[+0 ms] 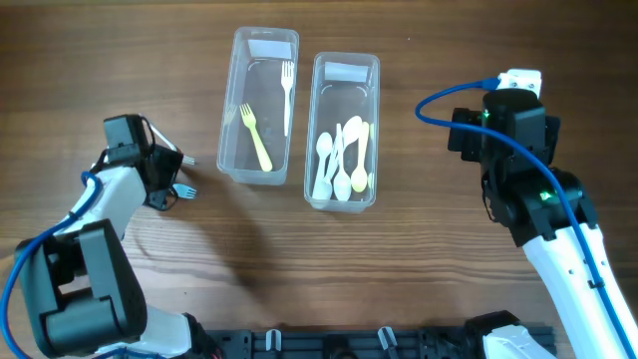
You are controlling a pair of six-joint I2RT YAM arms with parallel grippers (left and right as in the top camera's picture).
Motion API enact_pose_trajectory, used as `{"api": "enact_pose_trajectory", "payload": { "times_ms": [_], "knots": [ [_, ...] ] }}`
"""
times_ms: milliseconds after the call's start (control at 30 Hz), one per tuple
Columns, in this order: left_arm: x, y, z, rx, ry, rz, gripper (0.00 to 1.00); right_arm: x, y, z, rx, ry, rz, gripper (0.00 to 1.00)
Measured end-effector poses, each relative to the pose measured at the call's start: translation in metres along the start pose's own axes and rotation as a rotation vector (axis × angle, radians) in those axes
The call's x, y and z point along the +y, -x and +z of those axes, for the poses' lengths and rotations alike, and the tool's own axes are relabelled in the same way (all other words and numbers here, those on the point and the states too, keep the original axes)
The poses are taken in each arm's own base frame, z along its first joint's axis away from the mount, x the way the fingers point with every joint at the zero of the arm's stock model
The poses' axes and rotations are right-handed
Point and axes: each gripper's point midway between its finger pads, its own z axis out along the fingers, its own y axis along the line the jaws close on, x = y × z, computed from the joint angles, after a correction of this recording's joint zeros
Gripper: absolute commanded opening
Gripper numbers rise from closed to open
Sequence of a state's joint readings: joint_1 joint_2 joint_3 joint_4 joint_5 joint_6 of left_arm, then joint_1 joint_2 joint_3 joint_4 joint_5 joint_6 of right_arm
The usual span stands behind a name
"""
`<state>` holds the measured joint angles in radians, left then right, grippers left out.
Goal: Pack container
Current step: 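Move the left gripper to the light-blue fork and grasp it, then carry the light-blue fork into the left container and release it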
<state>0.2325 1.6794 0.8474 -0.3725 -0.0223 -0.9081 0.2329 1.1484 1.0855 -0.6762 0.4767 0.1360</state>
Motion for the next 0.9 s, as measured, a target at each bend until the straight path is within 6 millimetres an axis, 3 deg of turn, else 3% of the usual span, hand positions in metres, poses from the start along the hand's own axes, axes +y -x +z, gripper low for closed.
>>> {"api": "enact_pose_trajectory", "payload": {
  "times_ms": [267,467,733,900],
  "knots": [
    [0.01,-0.007,0.001,0.021,0.045,-0.01,0.23,0.0,0.0,0.0,0.0,0.0,0.0,1.0],
    [0.02,-0.012,0.0,0.041,0.087,-0.011,0.06,0.0,0.0,0.0,0.0,0.0,0.0,1.0],
    [0.026,-0.012,-0.006,0.053,0.112,-0.023,0.04,0.0,0.0,0.0,0.0,0.0,-0.001,1.0],
    [0.044,0.01,-0.038,0.018,0.112,-0.079,0.04,0.0,0.0,0.0,0.0,0.0,0.0,1.0]
  ]
}}
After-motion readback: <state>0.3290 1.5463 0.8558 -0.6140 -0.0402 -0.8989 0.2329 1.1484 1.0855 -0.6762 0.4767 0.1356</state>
